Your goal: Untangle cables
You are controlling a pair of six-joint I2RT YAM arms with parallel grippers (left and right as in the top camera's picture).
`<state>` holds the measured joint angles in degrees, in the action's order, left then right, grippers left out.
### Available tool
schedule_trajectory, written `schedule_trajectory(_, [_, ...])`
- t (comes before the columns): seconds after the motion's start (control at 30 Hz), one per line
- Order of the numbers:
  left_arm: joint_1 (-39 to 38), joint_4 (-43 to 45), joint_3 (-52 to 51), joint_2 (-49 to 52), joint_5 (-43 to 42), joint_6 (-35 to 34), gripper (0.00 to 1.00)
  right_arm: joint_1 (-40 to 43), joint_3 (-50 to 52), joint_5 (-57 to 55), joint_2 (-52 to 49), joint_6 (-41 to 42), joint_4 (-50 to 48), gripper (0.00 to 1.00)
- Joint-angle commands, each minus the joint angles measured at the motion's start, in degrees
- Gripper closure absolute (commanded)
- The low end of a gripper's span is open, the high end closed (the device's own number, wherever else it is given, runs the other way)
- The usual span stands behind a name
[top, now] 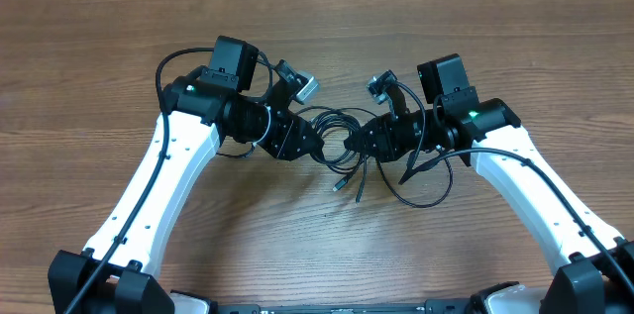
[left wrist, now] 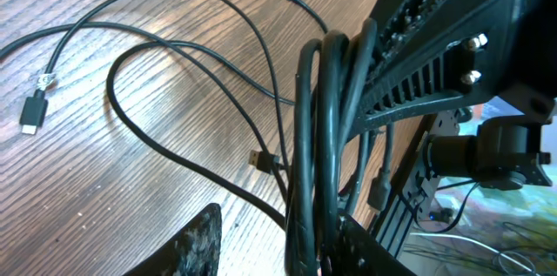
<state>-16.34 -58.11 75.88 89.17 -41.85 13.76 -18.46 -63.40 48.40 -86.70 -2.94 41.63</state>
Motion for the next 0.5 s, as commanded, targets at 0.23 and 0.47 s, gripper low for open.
schedule_trajectory(0.23, [5.7,-1.8,0.1,0.2,3.5,0.8,0.59,0.1,-0.4,-1.1,0.3,2.6,-0.1,0.96])
schedule_trajectory(0.47, [9.8,-1.0,0.1,0.2,-7.9,0.9,0.54,0.1,-0.4,-1.4,0.3,2.9,-0.2,0.96])
